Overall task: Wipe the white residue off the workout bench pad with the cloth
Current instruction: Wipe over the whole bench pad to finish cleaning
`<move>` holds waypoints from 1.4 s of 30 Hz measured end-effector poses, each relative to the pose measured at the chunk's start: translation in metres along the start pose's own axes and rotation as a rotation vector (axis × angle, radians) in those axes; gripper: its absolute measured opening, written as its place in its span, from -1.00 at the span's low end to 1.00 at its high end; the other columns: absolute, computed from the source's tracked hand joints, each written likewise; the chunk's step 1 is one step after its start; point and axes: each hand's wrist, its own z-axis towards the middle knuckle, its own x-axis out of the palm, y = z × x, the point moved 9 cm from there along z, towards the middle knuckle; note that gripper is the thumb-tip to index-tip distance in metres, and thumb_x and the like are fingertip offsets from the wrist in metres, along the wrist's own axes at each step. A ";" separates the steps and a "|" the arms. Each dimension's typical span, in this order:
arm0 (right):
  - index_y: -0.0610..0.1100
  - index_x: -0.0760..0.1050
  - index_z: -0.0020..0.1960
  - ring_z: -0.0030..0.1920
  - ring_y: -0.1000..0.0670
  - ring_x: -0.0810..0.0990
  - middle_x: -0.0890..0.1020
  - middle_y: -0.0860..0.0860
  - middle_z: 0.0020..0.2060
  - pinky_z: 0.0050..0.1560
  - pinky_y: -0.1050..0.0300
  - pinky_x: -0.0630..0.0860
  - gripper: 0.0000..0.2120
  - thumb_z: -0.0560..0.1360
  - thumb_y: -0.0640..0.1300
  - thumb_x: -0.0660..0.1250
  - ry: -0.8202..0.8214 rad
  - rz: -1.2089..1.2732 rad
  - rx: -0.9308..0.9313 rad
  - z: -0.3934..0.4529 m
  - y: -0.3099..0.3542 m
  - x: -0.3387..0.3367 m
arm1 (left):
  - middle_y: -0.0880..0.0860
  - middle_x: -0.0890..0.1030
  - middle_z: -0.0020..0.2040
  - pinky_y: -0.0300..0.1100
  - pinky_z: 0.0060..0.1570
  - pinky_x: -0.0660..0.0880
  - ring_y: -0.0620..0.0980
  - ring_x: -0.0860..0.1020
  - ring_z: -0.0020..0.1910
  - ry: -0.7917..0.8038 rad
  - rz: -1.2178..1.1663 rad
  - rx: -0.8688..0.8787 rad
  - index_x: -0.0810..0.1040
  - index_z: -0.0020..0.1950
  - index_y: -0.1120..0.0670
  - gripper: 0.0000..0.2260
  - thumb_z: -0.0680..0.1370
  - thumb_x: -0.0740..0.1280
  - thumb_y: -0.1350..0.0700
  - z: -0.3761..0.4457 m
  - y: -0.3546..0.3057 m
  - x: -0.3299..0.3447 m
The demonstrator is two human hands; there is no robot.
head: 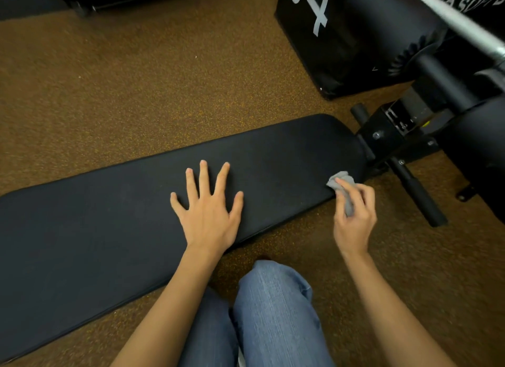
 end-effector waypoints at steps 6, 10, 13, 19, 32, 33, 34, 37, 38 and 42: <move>-0.15 0.53 0.33 -0.03 -0.01 0.50 0.49 -0.07 0.03 -0.03 0.20 0.51 -0.68 0.60 -0.11 0.26 0.155 0.078 -0.200 -0.041 0.043 0.024 | -0.02 -0.12 0.62 0.33 0.43 -0.04 0.08 -0.17 0.58 0.028 0.068 0.025 -0.09 0.57 -0.26 -0.46 0.61 -0.04 -0.29 -0.002 -0.011 0.012; -0.16 0.54 0.30 -0.07 0.01 0.49 0.48 -0.09 -0.03 -0.07 0.20 0.48 -0.70 0.59 -0.15 0.29 -0.066 0.026 0.037 0.014 -0.014 -0.009 | -0.03 -0.13 0.62 0.32 0.43 -0.05 0.07 -0.18 0.58 0.032 0.084 0.033 -0.11 0.57 -0.27 -0.46 0.61 -0.07 -0.30 -0.002 -0.010 0.013; -0.19 0.58 0.25 -0.06 0.04 0.47 0.48 -0.12 -0.05 -0.03 0.35 0.43 -0.74 0.57 -0.23 0.32 -0.162 0.034 0.190 0.031 -0.033 -0.016 | -0.04 -0.14 0.62 0.32 0.43 -0.05 0.07 -0.19 0.58 0.031 0.083 0.020 -0.11 0.57 -0.27 -0.46 0.60 -0.08 -0.30 -0.001 -0.010 0.015; -0.18 0.57 0.26 -0.04 -0.02 0.52 0.48 -0.10 -0.03 0.03 0.36 0.43 -0.73 0.57 -0.22 0.32 0.061 0.019 -0.030 0.032 -0.013 -0.003 | -0.05 -0.12 0.62 0.31 0.43 -0.03 0.06 -0.18 0.58 0.024 0.091 0.029 -0.10 0.56 -0.28 -0.46 0.60 -0.07 -0.31 -0.001 -0.009 0.014; -0.22 0.40 0.43 0.13 -0.16 0.44 0.43 -0.18 0.16 0.20 0.03 0.42 -0.60 0.62 -0.13 0.24 0.175 -0.199 0.193 0.126 -0.010 0.043 | 0.03 -0.05 0.62 0.29 0.44 -0.02 0.10 -0.12 0.59 0.020 0.088 -0.016 0.01 0.59 -0.17 -0.45 0.61 -0.08 -0.27 0.000 -0.018 0.014; -0.18 0.39 0.45 0.14 -0.14 0.42 0.41 -0.16 0.17 0.21 0.06 0.40 -0.57 0.61 -0.08 0.26 0.191 -0.172 0.190 0.125 -0.001 0.048 | 0.05 0.00 0.62 0.25 0.45 -0.02 0.08 -0.10 0.59 0.009 0.059 -0.015 0.07 0.59 -0.12 -0.45 0.62 -0.05 -0.26 0.001 -0.027 0.012; -0.14 0.36 0.46 0.16 -0.10 0.41 0.40 -0.14 0.19 0.21 0.12 0.35 -0.54 0.61 -0.03 0.27 0.215 -0.112 0.176 0.121 0.006 0.053 | 0.06 0.05 0.61 0.20 0.46 -0.01 0.06 -0.06 0.59 -0.006 0.009 0.020 0.14 0.58 -0.06 -0.45 0.62 -0.02 -0.24 0.004 -0.041 0.009; -0.07 0.21 0.54 0.32 0.02 0.36 0.35 -0.09 0.35 0.31 0.24 0.25 -0.48 0.64 0.04 0.18 0.218 0.125 0.239 0.101 0.007 0.039 | 0.07 0.18 0.58 0.01 0.50 0.06 0.03 0.05 0.57 0.023 -0.304 0.232 0.21 0.56 0.07 -0.49 0.66 0.11 -0.13 0.028 -0.105 0.010; -0.08 0.17 0.56 0.41 0.02 0.32 0.31 -0.09 0.43 0.38 0.24 0.20 -0.50 0.66 0.01 0.13 0.204 0.142 0.262 0.096 0.001 0.031 | 0.09 0.19 0.58 -0.02 0.50 0.09 0.03 0.07 0.57 0.045 -0.401 0.300 0.20 0.56 0.10 -0.49 0.66 0.14 -0.09 0.038 -0.130 0.014; -0.15 0.21 0.54 0.54 0.02 0.12 0.26 -0.08 0.52 0.55 0.10 -0.04 -0.57 0.69 -0.11 0.00 0.281 -0.003 0.235 0.075 -0.016 0.023 | 0.22 0.14 0.57 0.01 0.51 0.08 0.15 0.06 0.57 0.101 -0.544 0.458 0.13 0.57 0.19 -0.50 0.68 0.14 0.03 0.071 -0.229 0.033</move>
